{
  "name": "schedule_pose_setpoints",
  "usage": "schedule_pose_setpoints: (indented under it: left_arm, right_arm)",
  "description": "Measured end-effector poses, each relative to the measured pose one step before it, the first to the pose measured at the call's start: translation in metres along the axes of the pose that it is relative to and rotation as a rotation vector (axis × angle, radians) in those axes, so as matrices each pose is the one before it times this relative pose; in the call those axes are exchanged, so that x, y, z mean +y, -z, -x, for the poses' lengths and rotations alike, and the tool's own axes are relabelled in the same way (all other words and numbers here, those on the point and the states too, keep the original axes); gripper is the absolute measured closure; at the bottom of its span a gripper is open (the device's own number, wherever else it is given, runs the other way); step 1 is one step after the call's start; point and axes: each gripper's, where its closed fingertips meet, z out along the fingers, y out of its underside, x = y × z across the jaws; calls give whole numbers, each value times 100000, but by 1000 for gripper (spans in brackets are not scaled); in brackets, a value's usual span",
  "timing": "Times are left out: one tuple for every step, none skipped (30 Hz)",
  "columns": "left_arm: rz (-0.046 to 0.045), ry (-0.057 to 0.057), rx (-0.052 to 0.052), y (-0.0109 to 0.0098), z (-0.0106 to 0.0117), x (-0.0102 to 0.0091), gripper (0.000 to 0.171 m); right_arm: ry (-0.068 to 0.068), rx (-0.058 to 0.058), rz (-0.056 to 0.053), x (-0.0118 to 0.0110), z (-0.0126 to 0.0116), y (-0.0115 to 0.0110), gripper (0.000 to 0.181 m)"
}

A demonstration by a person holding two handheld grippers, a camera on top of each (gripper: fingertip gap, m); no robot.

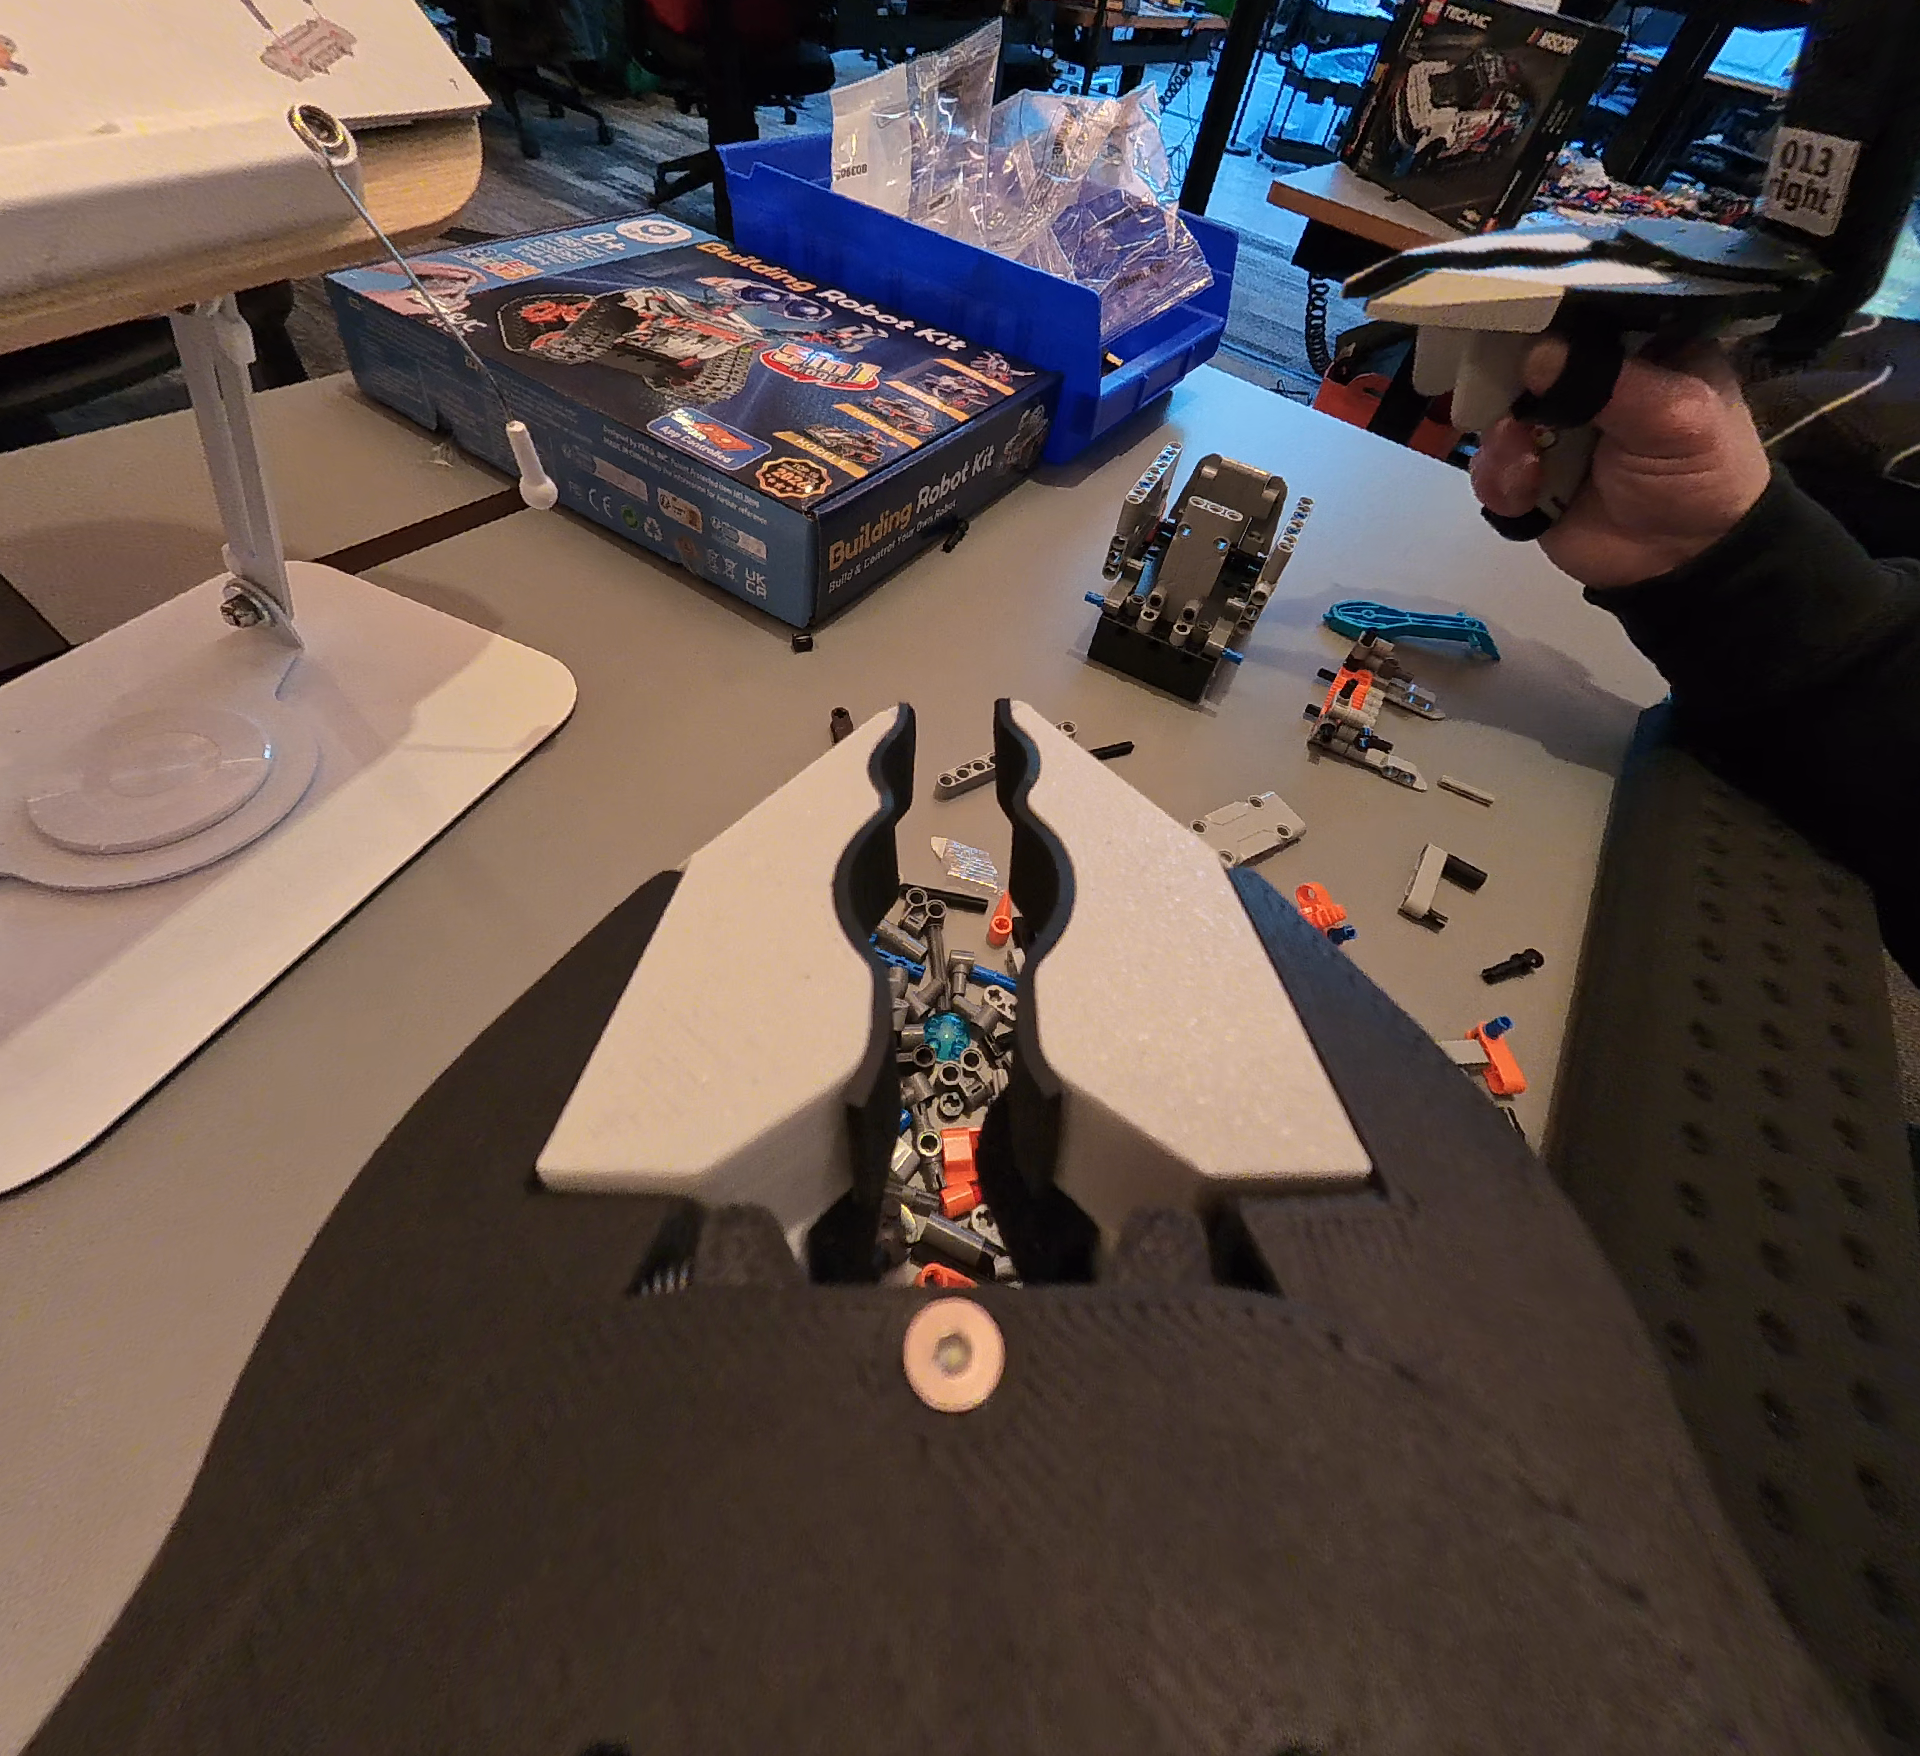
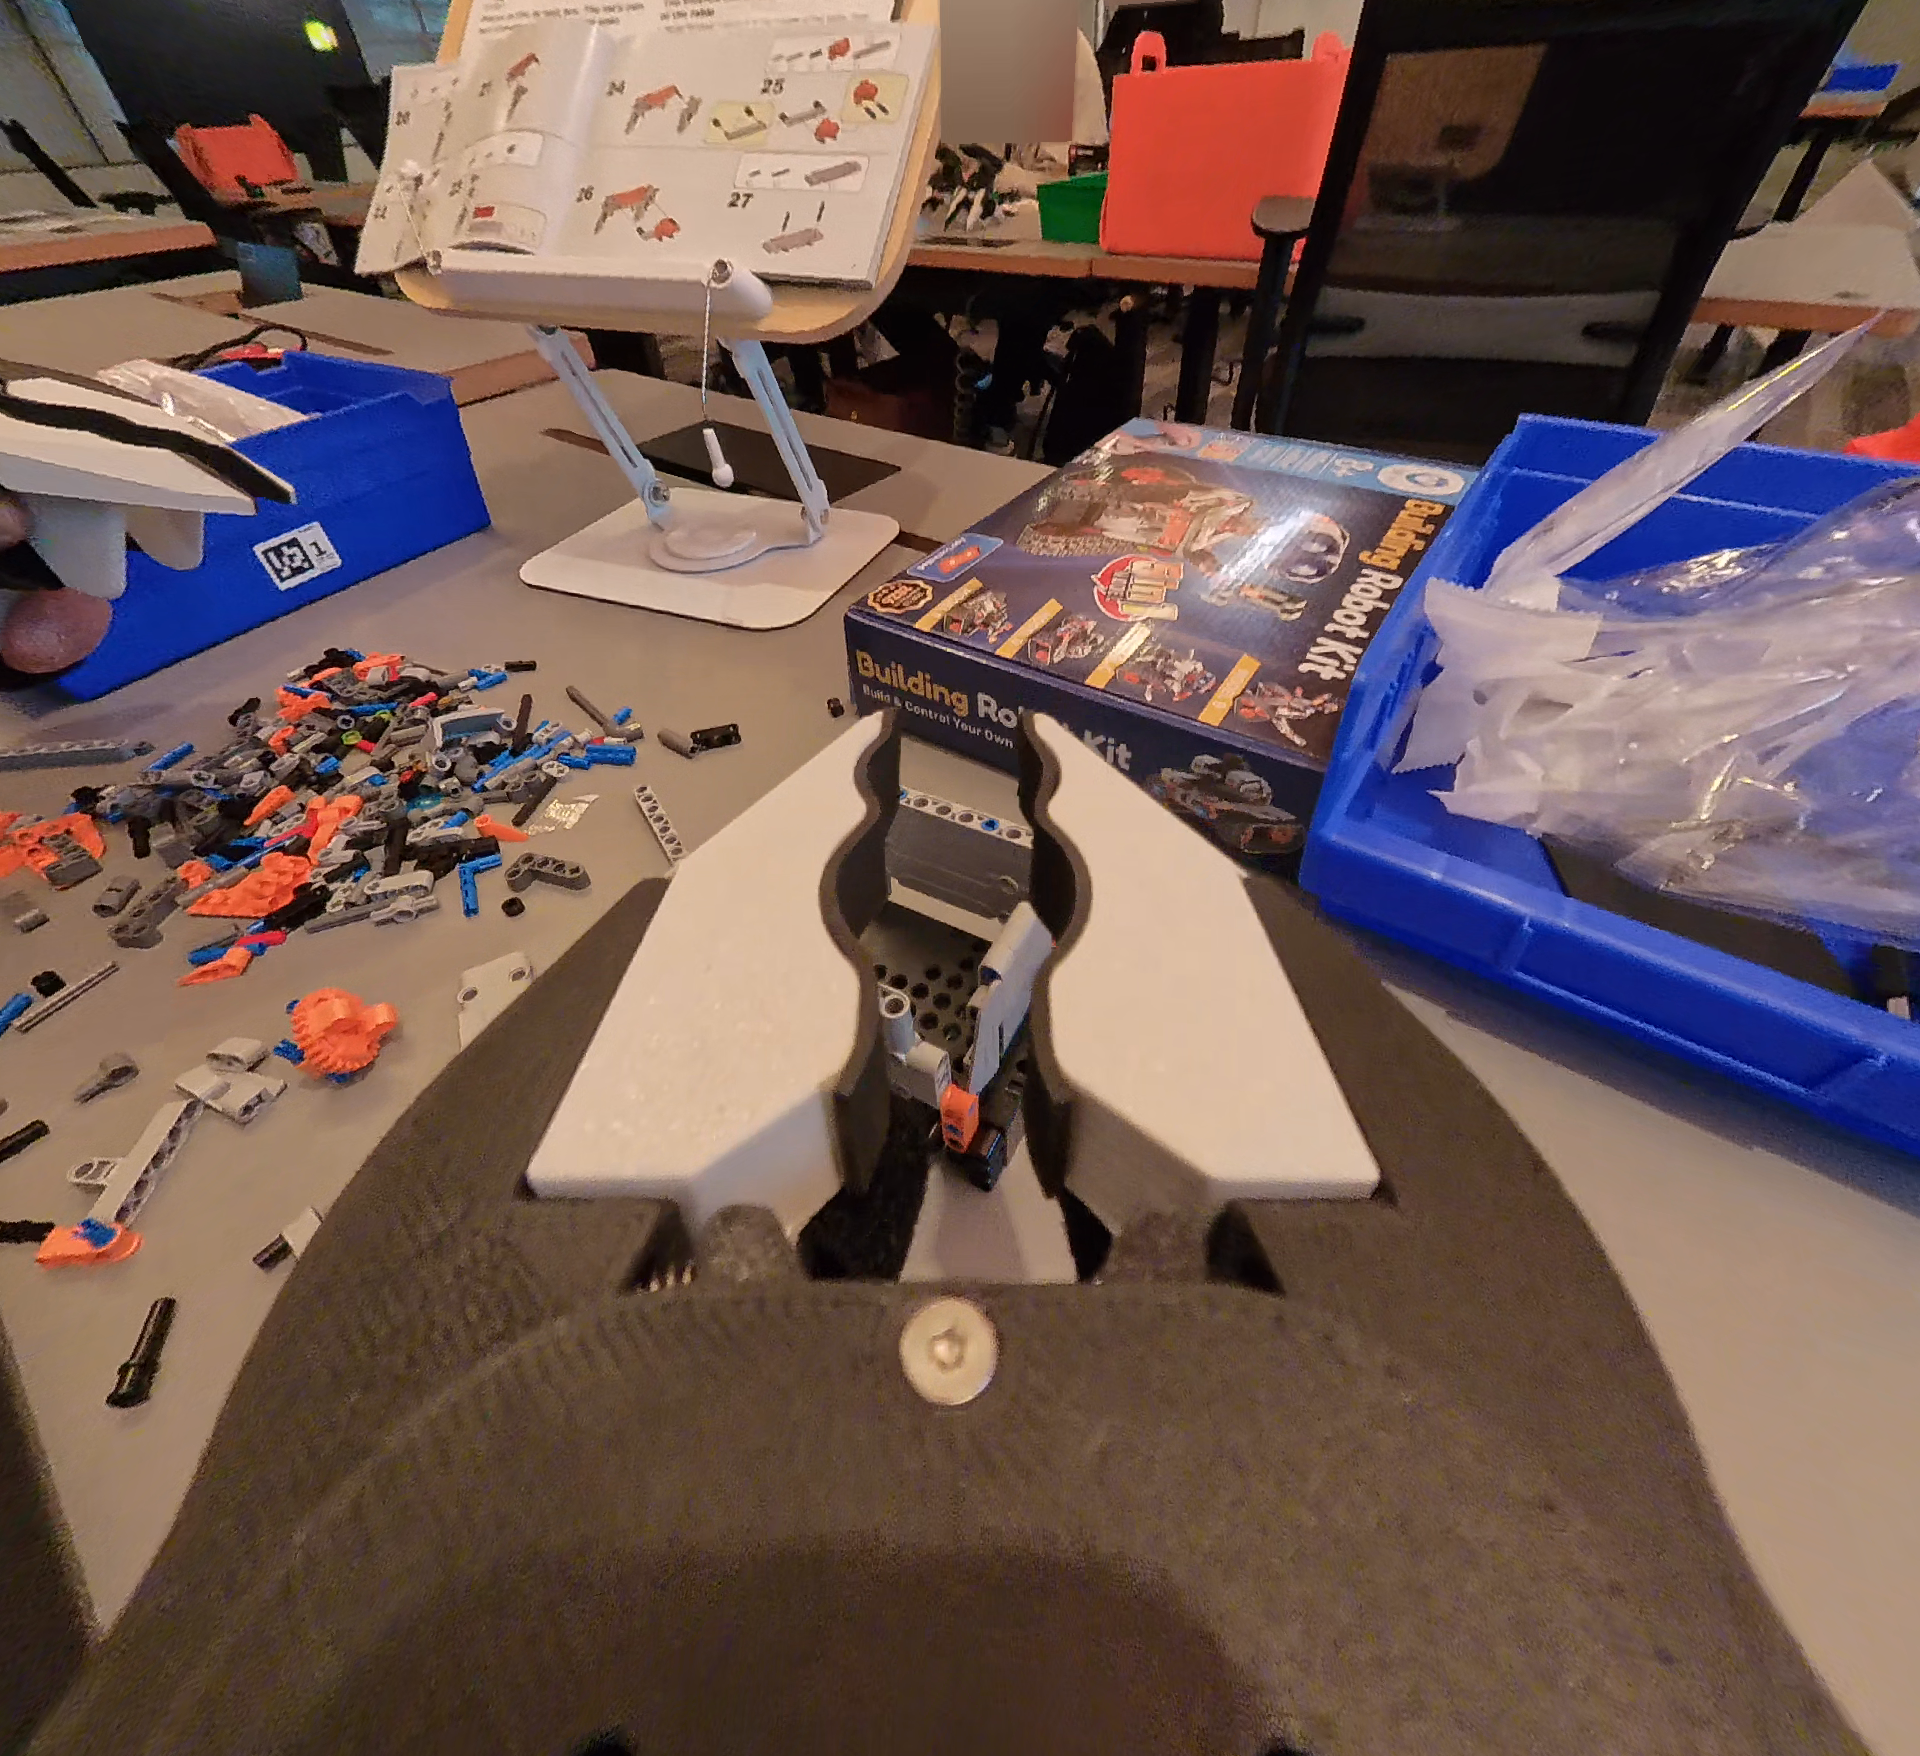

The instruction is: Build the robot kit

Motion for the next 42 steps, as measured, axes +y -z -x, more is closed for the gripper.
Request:
schedule_pose_setpoints:
  left_arm:
    - [15,-76,67,-12,-33,3,159]
    - [6,-44,-13,4,-10,-6,159]
    - [-5,-9,-2,6,8,0,159]
    - [7,47,53,7,-3,2,159]
    - [14,46,32,1,-8,2,159]
    - [-15,-9,43,6,-12,1,159]
    - [-14,-44,60,-5,-14,-12,159]
    - [103,-80,111,-13,-32,12,159]
    - [201,-92,87,-22,-28,31,159]
    - [196,-67,57,-32,-17,37,159]
    - [109,-54,60,-15,-12,20,159]
    - [37,-17,61,-4,-15,4,159]
    - [-6,8,41,9,-14,-7,159]
    - [-28,-5,-7,5,9,-3,159]
    - [-26,-7,-10,15,2,-9,159]
    - [7,12,21,-9,4,7,159]
    - [51,13,44,4,-7,7,159]
    - [76,-15,54,-18,-13,15,159]
    - [85,-76,26,-7,-13,10,159]
    - [81,-93,-38,-8,-3,10,159]
    - [13,-56,0,4,-11,-6,159]
    - [-31,-7,-47,4,15,-3,159]
    - [-19,-1,-4,15,0,-8,159]
    - [-49,63,-8,10,12,-5,159]
    - [-91,20,19,10,-4,-18,159]
    - [33,-51,-25,5,6,-5,159]
    - [92,-56,-39,-17,2,18,159]
    - [91,45,53,-20,-2,25,159]
    - [46,21,55,-10,-10,2,159]
    - [34,-80,-68,3,1,7,159]
    - [14,-47,-51,8,4,5,159]
    - [-40,18,-9,7,6,-14,159]
    - [-22,49,0,2,5,7,159]
    - [46,31,7,-4,3,3,159]
    - [43,-12,7,-7,8,12,159]
    - [61,0,-10,-9,0,5,159]
    - [29,-6,-6,-14,2,10,159]
    - [31,5,34,2,-5,4,159]
    - [30,-42,0,-4,-4,3,159]
    - [2,-57,-23,1,-7,2,159]
    - [14,1,-1,-6,7,-1,159]
    - [4,46,3,7,4,2,159]
  right_arm:
    - [18,-109,875,169,9,-103,161]
    - [321,20,842,146,20,-101,160]
    - [562,92,651,96,41,-73,160]
    - [523,126,385,54,36,-54,160]
    - [316,-24,234,27,47,-32,160]
    - [52,-231,200,39,44,-40,160]
    - [-182,-311,204,47,28,-51,159]
    - [-341,-387,355,79,30,-83,158]
    - [-226,-380,503,108,40,-84,158]
    - [137,-74,615,116,22,-73,158]
    - [436,-45,765,124,37,-80,157]
    - [564,-235,809,119,83,-78,157]
    - [578,-351,955,141,115,-107,156]
    - [694,-527,1243,178,159,-141,155]
    - [941,-445,1403,218,167,-170,153]
    - [1019,-150,1596,244,137,-183,152]
    - [908,-142,1698,266,119,-199,150]
    - [706,-158,1585,254,106,-169,150]
    - [493,-134,1342,216,80,-152,150]
    - [408,-44,851,140,49,-100,150]
    - [192,-61,401,62,35,-48,150]
    - [-174,-27,109,32,-14,-8,150]
    - [-439,-89,-59,3,-30,27,150]
    - [-430,-40,-130,3,-52,20,150]
    - [-360,-181,-120,4,-23,19,150]
    - [-456,-336,83,39,7,-7,151]
    - [-412,-130,357,83,-17,-35,151]
    - [-145,199,344,74,-52,-24,151]
    - [24,157,81,21,-24,3,151]
    - [21,-32,14,2,3,1,151]
    - [-41,59,204,33,-7,-2,151]
    - [-5,-12,268,47,-2,-14,151]
    - [31,-146,184,25,28,-19,151]
    - [50,-127,186,30,26,-5,150]
    - [120,-117,301,36,29,-26,150]
    - [190,-15,380,59,18,-18,150]
    - [238,12,421,68,23,-34,151]
    - [217,97,398,58,7,-24,151]
    - [120,85,303,48,-5,-21,150]
    - [10,161,151,28,-17,0,150]
    - [-51,134,-11,-4,-41,20,150]
    - [-152,90,-126,-12,-46,34,150]
